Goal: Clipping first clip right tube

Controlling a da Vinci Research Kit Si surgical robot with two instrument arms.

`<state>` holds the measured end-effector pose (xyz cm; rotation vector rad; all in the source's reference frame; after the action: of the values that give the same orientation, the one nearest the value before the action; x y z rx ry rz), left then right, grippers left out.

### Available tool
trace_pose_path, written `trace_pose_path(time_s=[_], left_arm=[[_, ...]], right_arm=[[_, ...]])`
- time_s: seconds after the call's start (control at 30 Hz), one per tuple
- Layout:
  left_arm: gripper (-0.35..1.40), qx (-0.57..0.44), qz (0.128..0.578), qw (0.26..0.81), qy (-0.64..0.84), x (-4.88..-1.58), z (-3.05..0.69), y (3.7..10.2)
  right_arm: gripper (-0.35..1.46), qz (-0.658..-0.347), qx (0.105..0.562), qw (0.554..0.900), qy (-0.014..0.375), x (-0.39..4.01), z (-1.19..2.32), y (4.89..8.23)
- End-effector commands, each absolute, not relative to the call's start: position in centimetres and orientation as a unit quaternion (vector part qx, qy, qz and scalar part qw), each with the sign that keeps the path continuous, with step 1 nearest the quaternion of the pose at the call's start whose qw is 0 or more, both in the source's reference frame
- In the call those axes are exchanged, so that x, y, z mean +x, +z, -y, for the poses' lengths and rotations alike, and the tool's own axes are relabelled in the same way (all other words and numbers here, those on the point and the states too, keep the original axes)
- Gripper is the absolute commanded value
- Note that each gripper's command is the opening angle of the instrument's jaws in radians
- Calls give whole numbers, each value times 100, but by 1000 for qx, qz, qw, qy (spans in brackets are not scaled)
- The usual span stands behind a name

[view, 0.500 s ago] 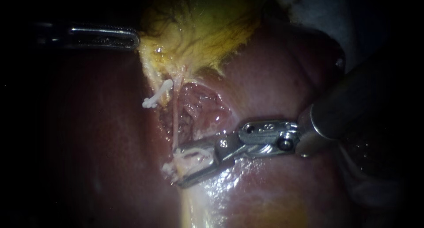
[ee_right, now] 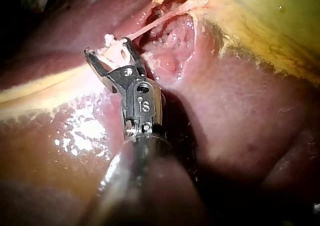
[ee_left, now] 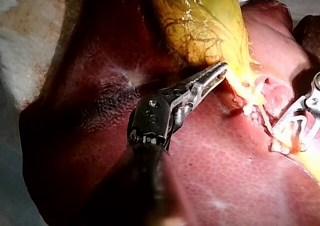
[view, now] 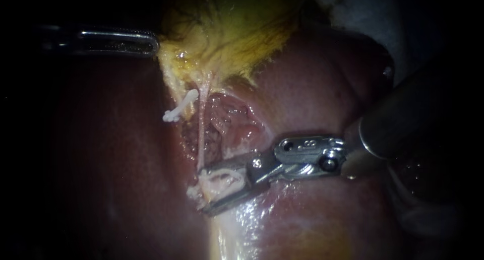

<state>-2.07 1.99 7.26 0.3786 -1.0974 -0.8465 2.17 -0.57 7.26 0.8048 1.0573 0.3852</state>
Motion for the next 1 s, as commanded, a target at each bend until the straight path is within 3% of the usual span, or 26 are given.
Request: trace_pose_path(time_s=[0.03, 0.37, 1.0], left_arm=[[-35, 174, 503, 753, -388, -207, -199, 725], [-35, 174, 503, 753, -387, -206, -199, 725], [-35, 174, 503, 753, -387, -205, -199, 725]], right_arm=[[50, -487, 373, 769, 178, 216, 56, 719], [50, -487, 384, 764, 178, 193, 42, 685], [50, -482, 384, 766, 185, 173, 34, 731]])
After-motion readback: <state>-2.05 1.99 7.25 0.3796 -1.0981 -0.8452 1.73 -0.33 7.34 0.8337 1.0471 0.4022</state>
